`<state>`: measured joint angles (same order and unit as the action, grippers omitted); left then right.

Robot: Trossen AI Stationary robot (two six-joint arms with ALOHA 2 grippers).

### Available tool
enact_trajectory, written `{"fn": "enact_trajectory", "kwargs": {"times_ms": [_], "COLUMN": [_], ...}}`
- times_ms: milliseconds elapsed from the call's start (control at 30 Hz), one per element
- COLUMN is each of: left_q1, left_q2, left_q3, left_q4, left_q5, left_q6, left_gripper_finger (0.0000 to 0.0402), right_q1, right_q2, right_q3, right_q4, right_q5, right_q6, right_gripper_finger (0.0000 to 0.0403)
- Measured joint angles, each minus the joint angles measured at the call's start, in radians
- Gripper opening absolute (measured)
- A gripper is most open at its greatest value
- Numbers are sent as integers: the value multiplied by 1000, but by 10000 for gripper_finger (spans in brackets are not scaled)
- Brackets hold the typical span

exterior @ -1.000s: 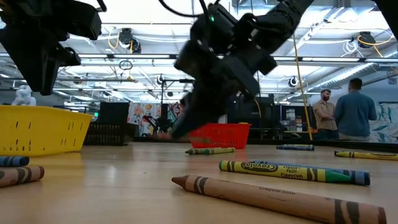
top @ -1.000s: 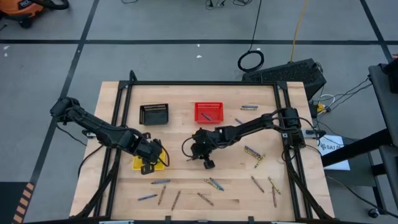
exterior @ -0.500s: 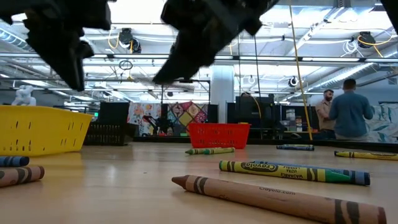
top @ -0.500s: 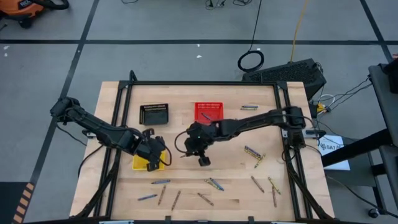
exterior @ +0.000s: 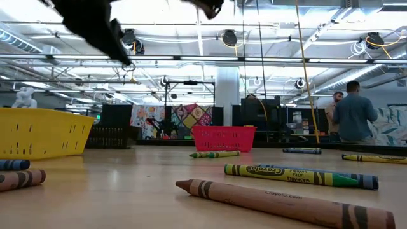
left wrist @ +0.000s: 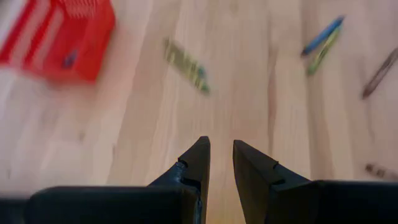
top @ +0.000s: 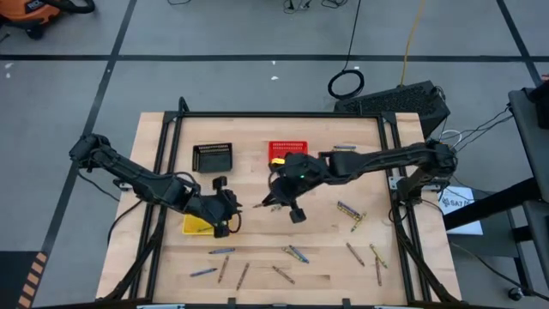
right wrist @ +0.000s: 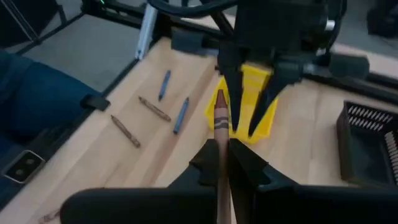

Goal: Sort crayons
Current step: Put the brown crayon into the black bin

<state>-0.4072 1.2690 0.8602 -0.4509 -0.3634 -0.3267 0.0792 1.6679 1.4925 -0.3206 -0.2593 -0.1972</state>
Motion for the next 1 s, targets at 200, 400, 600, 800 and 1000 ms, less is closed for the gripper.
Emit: {"fn": "enact_trajectory", "kwargs": {"times_ms": [200,400,600,800,1000], "left_q1": [6,22,23,41,42], "left_q2": [0,0,0,0,0], "left_q3": [0,0,0,0,0], "left_q4": [246,473,561,592,626], "left_q5": [-95,-115,-176,-191,-181], "left_q6": [163,301,364,368,369], "left_gripper_finger": [70,70,70,70,70], "right_q1": [2,3,10,15,14], "right_q2": [-58,-97,-106,-106,-106], "right_q3": [0,0,0,0,0], "right_q4": [-1,-25,-39,-36,-29], "right_q5": [1,110,158,155,161], "right_q6": [1,1,-1,-6,-5], "right_gripper_finger": [0,0,0,0,0]}}
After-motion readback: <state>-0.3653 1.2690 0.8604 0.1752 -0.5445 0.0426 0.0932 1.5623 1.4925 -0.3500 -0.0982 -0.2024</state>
